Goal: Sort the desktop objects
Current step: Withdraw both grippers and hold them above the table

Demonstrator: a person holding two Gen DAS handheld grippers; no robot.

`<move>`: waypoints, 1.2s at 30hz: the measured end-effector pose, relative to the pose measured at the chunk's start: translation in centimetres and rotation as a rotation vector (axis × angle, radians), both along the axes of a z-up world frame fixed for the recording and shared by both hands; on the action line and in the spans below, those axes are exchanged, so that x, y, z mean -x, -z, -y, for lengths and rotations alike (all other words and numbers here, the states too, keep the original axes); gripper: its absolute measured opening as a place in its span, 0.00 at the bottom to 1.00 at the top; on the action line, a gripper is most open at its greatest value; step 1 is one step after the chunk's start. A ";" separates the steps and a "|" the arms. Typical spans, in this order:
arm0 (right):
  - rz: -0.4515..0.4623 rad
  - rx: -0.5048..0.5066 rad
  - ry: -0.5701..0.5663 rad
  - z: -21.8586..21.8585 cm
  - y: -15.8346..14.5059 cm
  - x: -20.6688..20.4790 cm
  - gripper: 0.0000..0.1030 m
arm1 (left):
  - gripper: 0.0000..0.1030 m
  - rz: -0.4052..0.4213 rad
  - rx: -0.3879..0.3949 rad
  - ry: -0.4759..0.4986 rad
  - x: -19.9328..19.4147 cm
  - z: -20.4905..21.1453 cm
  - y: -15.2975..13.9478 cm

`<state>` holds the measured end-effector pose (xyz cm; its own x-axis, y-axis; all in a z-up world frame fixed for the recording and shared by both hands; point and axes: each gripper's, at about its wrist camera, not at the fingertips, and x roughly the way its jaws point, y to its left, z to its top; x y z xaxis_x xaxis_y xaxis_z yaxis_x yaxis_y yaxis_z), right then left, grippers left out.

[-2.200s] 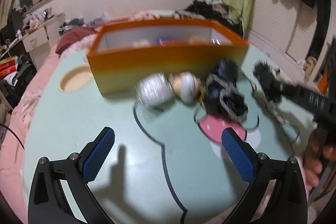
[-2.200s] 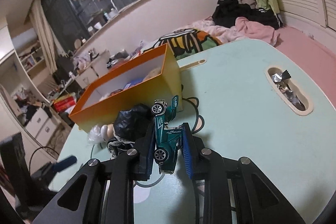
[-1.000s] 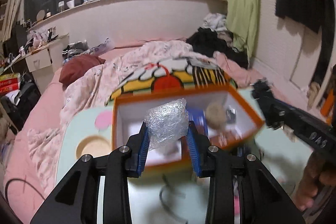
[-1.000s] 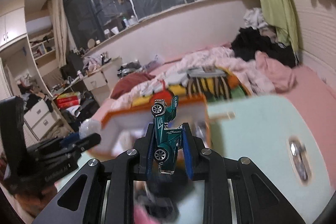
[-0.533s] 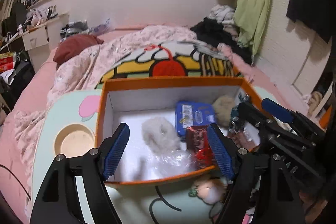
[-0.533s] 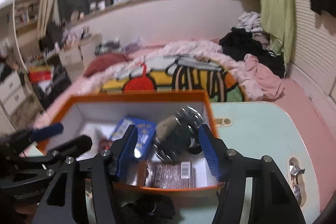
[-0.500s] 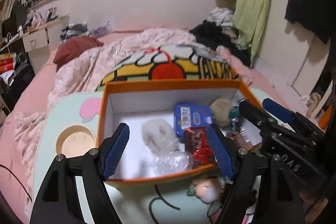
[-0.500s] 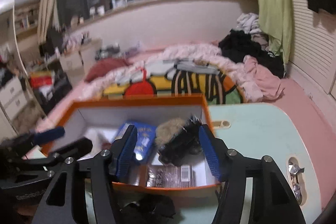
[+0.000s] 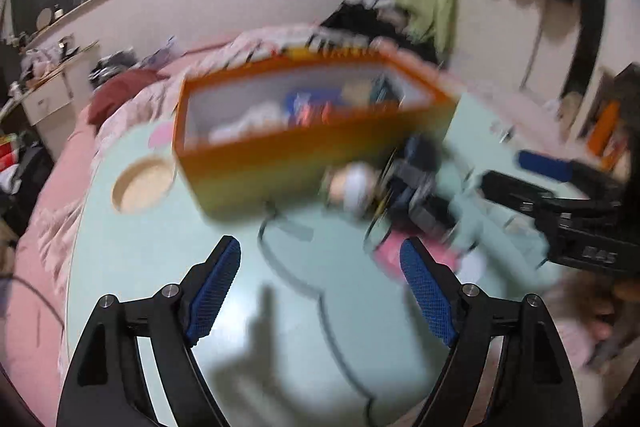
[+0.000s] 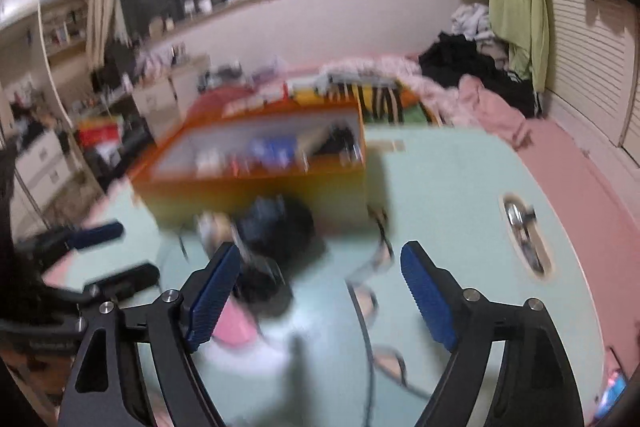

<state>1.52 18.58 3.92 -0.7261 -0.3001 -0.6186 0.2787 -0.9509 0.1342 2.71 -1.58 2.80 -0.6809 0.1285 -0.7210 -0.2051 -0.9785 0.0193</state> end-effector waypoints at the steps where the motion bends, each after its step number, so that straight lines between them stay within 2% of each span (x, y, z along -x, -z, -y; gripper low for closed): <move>1: 0.029 -0.030 0.000 0.2 1.1 -0.1 0.81 | 0.80 0.016 0.013 -0.015 0.0 0.0 0.7; 2: 0.056 -0.050 -0.002 0.3 1.9 -0.1 0.81 | 0.88 0.058 0.017 -0.038 0.4 0.1 2.0; 4: 0.100 -0.089 -0.005 0.7 3.4 0.3 0.84 | 0.96 0.009 0.003 -0.087 0.5 0.3 2.7; 7: 0.112 -0.150 -0.017 1.7 3.3 0.6 0.95 | 0.98 0.011 0.006 -0.134 1.1 0.1 3.0; 14: 0.121 -0.149 -0.028 1.8 3.3 0.6 0.98 | 0.98 0.001 0.003 -0.115 2.2 0.1 3.4; 18: 0.121 -0.150 -0.029 1.8 3.4 0.7 0.98 | 0.98 -0.004 0.002 -0.110 0.8 0.0 3.1; 36: 0.121 -0.149 -0.029 1.8 3.3 0.7 0.98 | 0.98 -0.003 0.002 -0.110 0.9 0.1 3.0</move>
